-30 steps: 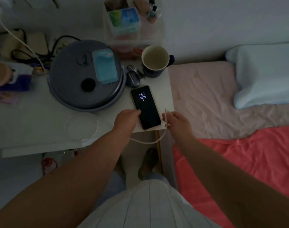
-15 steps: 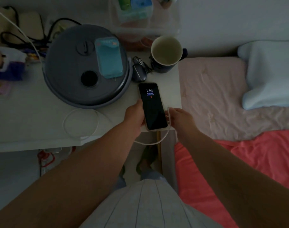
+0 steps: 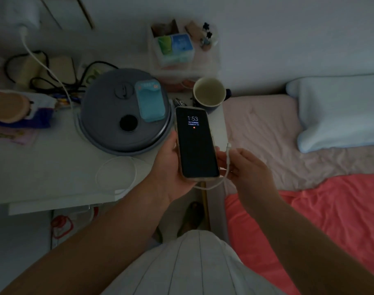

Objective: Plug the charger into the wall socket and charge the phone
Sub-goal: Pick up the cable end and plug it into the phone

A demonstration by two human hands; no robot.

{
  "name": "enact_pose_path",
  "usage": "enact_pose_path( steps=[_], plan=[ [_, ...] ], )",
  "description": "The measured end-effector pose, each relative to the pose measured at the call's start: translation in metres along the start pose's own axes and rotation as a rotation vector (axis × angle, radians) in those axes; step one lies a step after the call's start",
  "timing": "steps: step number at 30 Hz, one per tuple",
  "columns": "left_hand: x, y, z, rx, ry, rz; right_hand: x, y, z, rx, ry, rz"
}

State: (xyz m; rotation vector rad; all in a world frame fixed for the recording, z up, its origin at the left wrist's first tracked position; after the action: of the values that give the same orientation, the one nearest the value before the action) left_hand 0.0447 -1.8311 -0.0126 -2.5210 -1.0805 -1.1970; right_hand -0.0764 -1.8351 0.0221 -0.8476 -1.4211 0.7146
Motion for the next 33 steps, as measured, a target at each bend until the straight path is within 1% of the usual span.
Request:
enact_pose_path(
  steps=[2, 4, 7, 11, 14, 17, 25, 29, 33],
  plan=[
    [0.019, 0.011, -0.017, 0.017, -0.061, -0.027, 0.009, -0.017, -0.005, 0.031, -0.017, 0.028],
    [0.037, 0.025, -0.03, 0.01, -0.102, -0.097, 0.019, -0.037, -0.014, 0.054, -0.044, 0.07],
    [0.06, 0.047, -0.044, 0.019, -0.149, -0.183, 0.041, -0.066, -0.027, 0.107, -0.025, 0.155],
    [0.083, 0.068, -0.057, 0.159, -0.168, -0.239, 0.072, -0.085, -0.053, 0.202, -0.048, 0.211],
    [0.095, 0.075, -0.065, 0.239, -0.188, -0.279, 0.089, -0.088, -0.075, 0.166, -0.094, 0.193],
    [0.105, 0.079, -0.069, 0.24, -0.214, -0.28, 0.099, -0.09, -0.089, 0.131, -0.123, 0.183],
    [0.12, 0.082, -0.065, 0.219, -0.232, -0.296, 0.107, -0.097, -0.101, 0.222, -0.135, 0.223],
    [0.125, 0.086, -0.056, 0.223, -0.209, -0.348, 0.108, -0.091, -0.106, 0.12, -0.149, 0.162],
    [0.131, 0.087, -0.053, 0.187, -0.205, -0.426, 0.109, -0.082, -0.108, 0.032, -0.154, 0.061]
  ],
)
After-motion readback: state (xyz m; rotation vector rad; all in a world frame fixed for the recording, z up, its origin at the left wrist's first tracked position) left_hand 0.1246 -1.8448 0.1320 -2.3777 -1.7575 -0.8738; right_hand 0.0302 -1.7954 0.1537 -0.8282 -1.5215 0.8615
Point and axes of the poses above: each hand's wrist, its own x-axis away from the middle knuckle, its own z-axis out of the back of the hand, y = z × x, the point moved 8 cm from there along -x, towards the middle knuckle, and after that the axes turned 7 degrees about z, right-handed, at the moved point
